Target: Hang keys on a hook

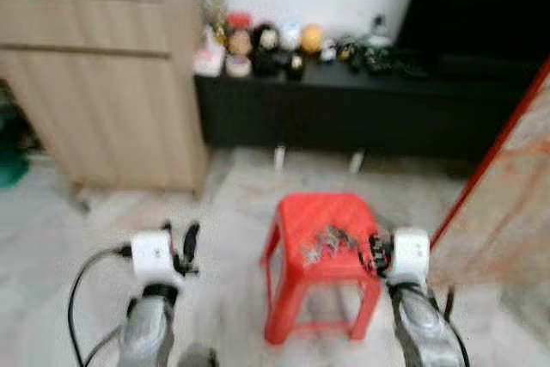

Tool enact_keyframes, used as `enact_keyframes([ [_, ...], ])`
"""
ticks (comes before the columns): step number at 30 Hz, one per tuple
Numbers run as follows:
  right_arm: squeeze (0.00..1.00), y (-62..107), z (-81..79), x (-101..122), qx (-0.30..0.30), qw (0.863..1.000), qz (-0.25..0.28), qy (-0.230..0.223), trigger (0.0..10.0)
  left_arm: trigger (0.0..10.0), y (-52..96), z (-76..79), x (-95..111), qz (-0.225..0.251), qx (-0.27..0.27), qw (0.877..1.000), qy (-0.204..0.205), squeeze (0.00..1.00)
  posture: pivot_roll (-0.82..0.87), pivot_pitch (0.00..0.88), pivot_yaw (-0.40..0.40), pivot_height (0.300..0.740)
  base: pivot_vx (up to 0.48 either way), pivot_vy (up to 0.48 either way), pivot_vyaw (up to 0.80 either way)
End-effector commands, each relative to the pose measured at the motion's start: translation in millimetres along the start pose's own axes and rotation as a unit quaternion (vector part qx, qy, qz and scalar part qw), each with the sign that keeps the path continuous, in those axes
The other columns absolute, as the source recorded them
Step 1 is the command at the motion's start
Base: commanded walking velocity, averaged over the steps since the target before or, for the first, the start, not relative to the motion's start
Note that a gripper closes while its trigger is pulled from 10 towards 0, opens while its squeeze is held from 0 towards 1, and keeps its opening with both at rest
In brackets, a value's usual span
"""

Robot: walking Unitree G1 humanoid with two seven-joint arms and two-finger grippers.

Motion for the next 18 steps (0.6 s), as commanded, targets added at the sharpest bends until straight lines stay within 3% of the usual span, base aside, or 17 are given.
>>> enact_keyframes([
  [1,0.0,-1.6,1.9,2.6,-0.004,1.0,0.001,-0.002,10.0,10.0,-3.4,5.2,2.5,0.001,-0.01,1.0,0.005,0.0,0.05,0.0,-0.098,0.65,0.0,0.0,0.0],
  [14,0.0,-2.9,-0.1,1.7,-0.001,1.0,-0.006,-0.011,10.0,10.0,-2.9,9.7,-2.1,-0.016,-0.023,1.0,0.006,0.0,0.05,0.0,-0.101,0.65,0.0,0.0,0.0],
  [18,0.0,-2.7,-1.2,2.1,0.001,1.0,-0.005,-0.011,10.0,10.0,-2.2,9.8,-3.7,-0.019,-0.02,1.0,0.011,0.0,0.05,0.0,-0.102,0.65,0.263,0.0,0.0],
])
Point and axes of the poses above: a point about 5 cm out from each wrist's last joint towards the gripper, its own y axis pointing back from the gripper into the wrist, its own x axis along the axis of the wrist's last joint, z = x × y, the point moved 2 cm from there along -y, pointing out of the wrist towards the gripper, and after that the axes turned 4 degrees about y, right-handed, at the moved point
